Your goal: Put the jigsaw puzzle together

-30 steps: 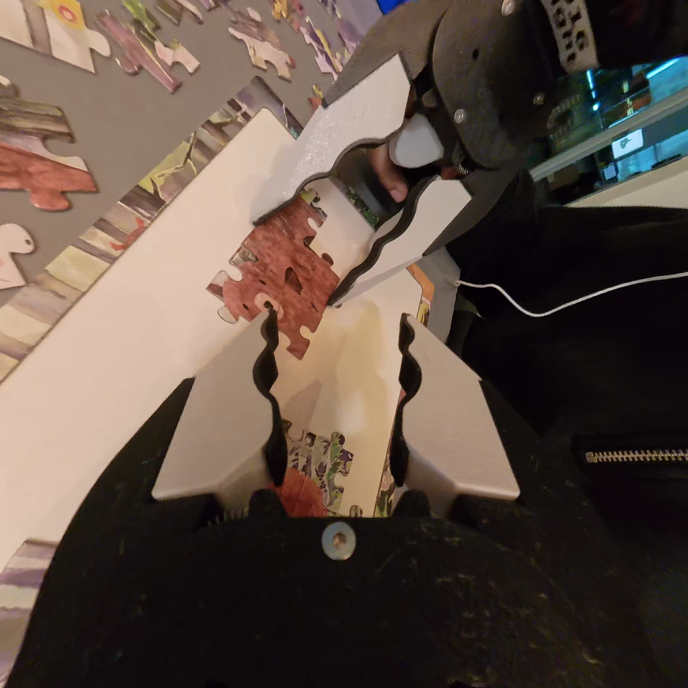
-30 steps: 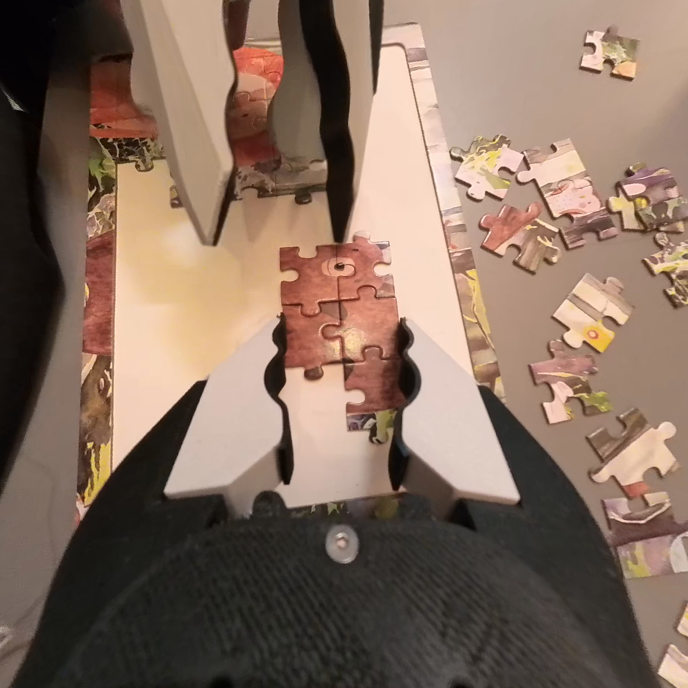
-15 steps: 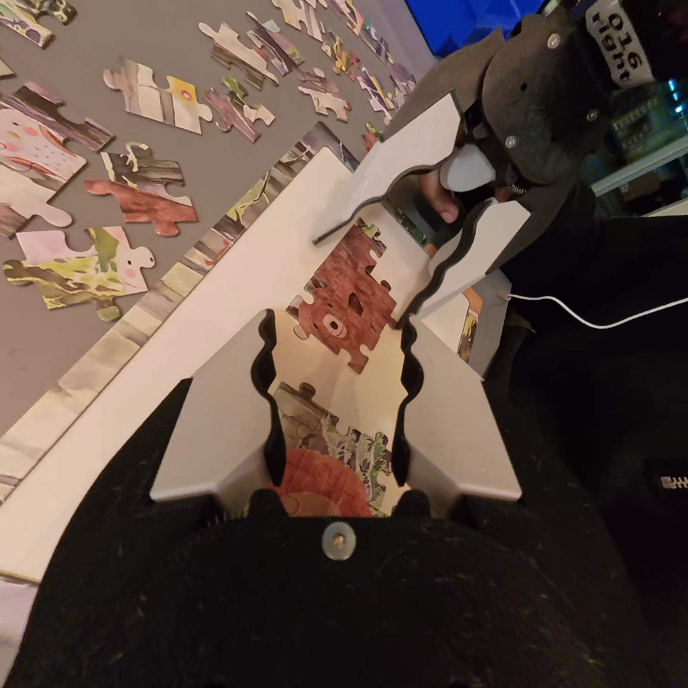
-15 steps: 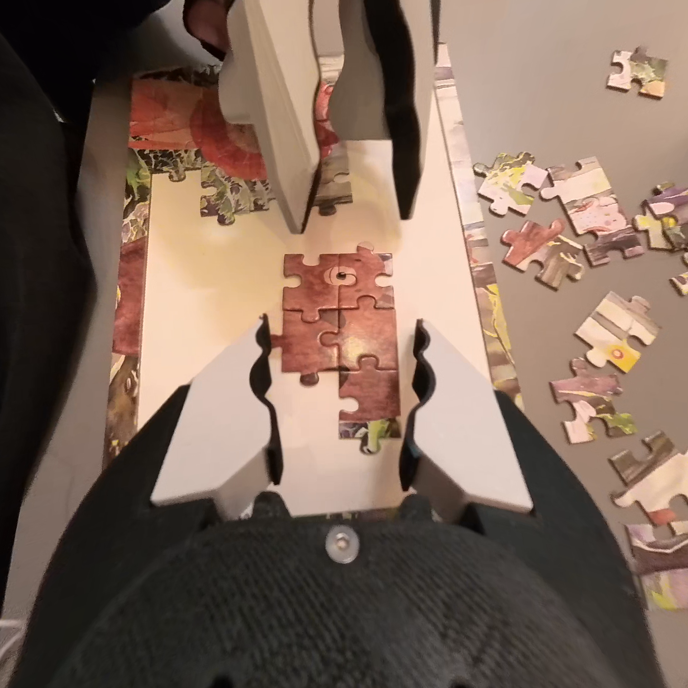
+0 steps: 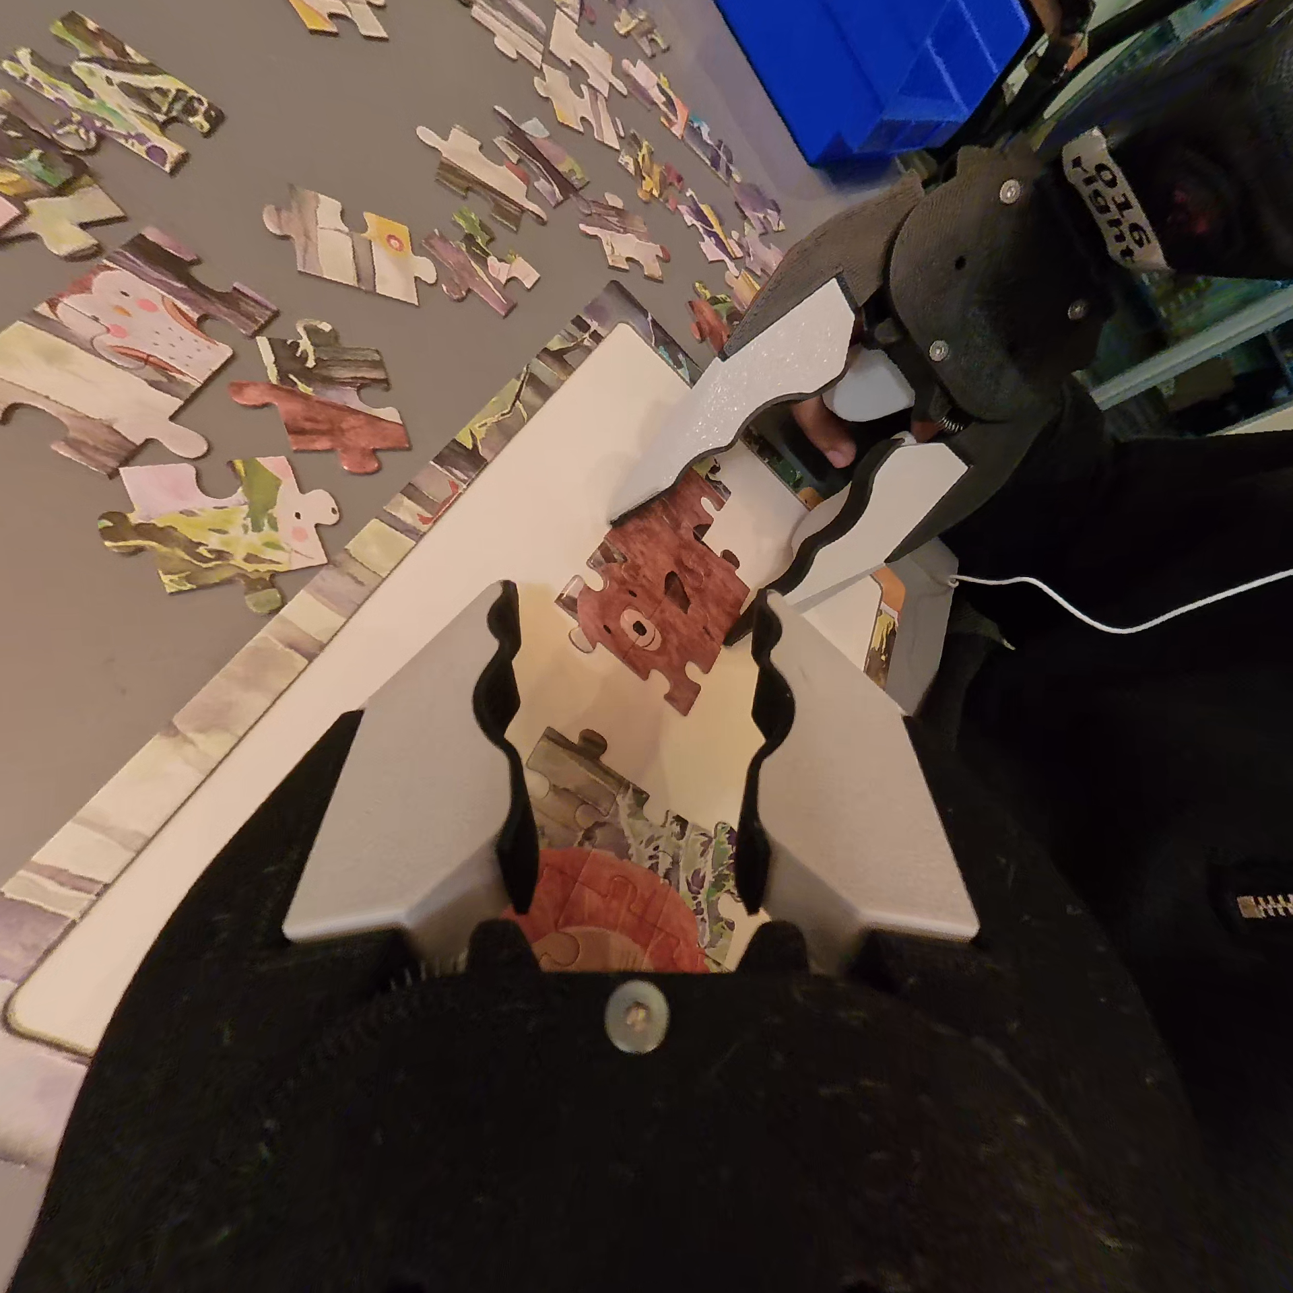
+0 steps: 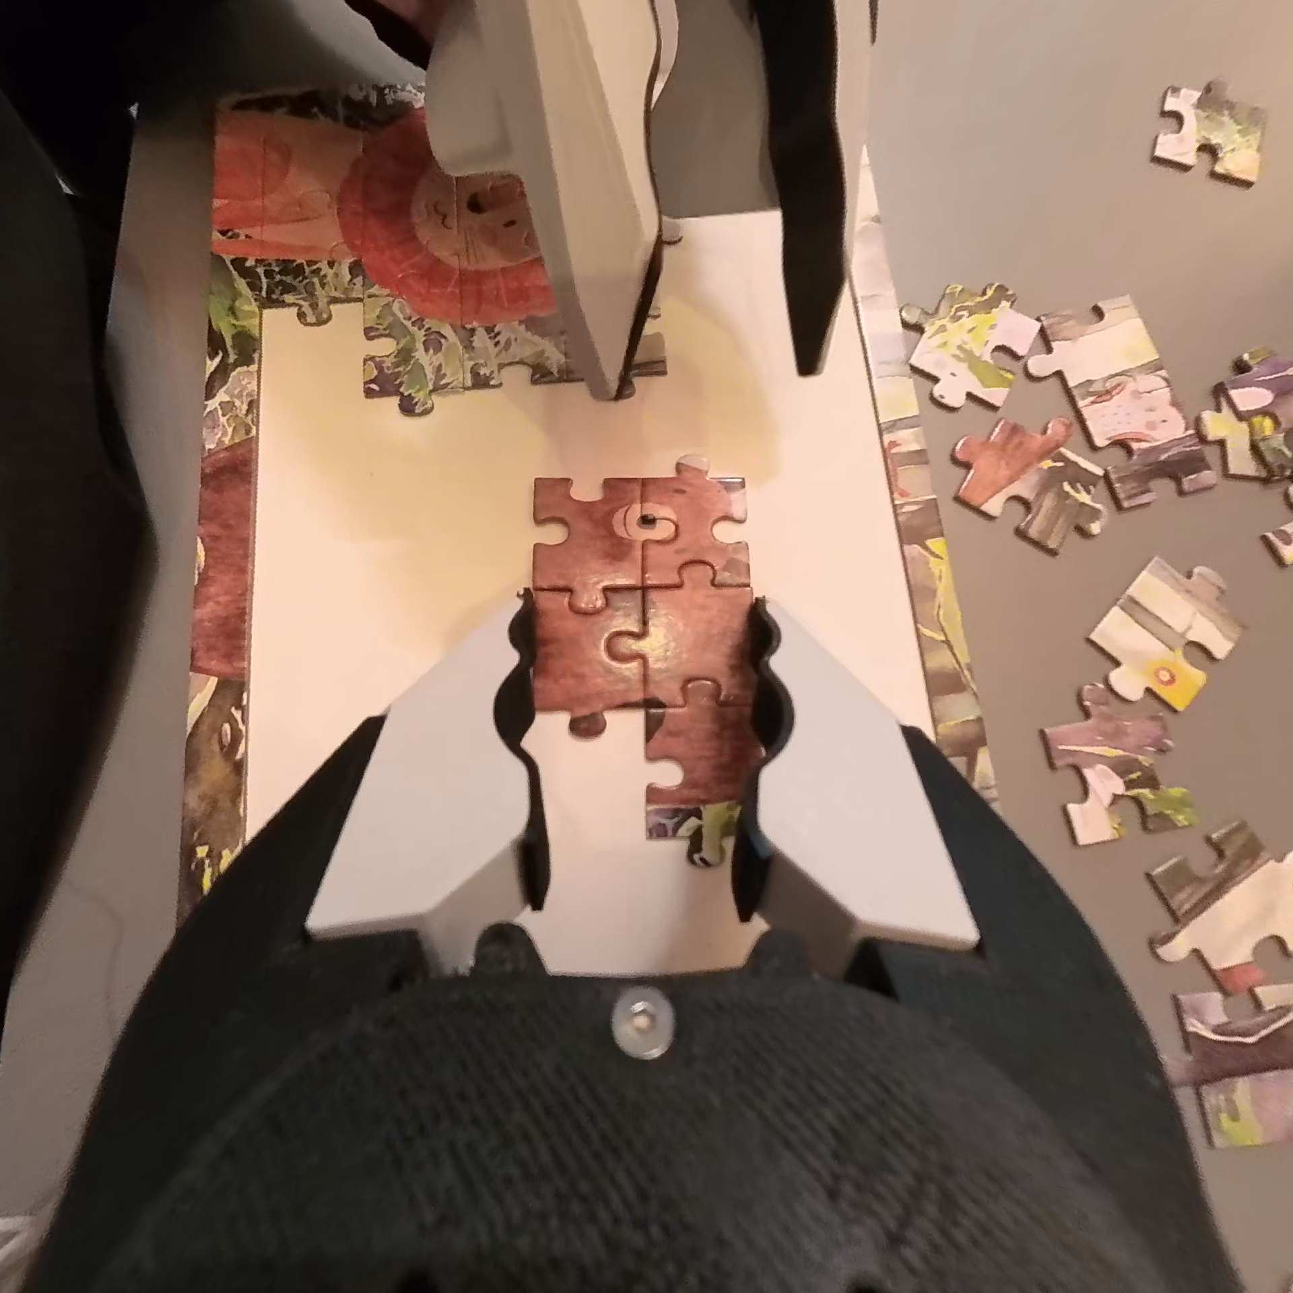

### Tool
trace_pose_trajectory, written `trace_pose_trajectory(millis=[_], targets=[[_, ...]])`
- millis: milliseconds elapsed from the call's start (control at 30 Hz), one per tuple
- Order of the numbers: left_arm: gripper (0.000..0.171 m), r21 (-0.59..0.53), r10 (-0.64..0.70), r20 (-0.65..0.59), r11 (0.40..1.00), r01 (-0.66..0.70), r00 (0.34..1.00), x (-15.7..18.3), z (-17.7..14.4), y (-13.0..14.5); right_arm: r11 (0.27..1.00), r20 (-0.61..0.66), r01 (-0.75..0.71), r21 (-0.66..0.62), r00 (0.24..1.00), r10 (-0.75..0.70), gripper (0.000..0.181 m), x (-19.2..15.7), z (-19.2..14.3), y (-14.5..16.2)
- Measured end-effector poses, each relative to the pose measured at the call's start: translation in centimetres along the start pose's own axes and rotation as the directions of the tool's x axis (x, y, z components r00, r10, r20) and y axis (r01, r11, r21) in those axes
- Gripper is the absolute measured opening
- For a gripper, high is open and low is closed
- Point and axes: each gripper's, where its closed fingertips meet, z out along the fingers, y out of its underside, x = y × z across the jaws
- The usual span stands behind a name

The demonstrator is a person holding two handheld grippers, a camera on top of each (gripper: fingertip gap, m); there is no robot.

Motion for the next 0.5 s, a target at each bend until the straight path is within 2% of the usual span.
trace_pose_trajectory(millis=[300,433,500], targets=[[0.067,0.034,-0.025,-0.011,0.999,0.025,1.000,-0.3,-0.3,-0.4,0.997,-0.035,0.013,0.071,0.999,-0.010,0.060,0.6,-1.2,-1.1],[0.068,0.059,-0.125,-0.133,0.989,0.134,0.983,0.6,0.0,-0.6,0.990,-0.079,0.037,0.133,0.996,-0.027,0.060,1.1,-2.2,-2.2],[0.063,0.042,-0.172,-0.188,0.982,0.183,0.967,1.0,0.5,-0.3,0.985,-0.093,0.057,0.166,0.995,-0.041,0.060,1.1,-2.6,-2.8]])
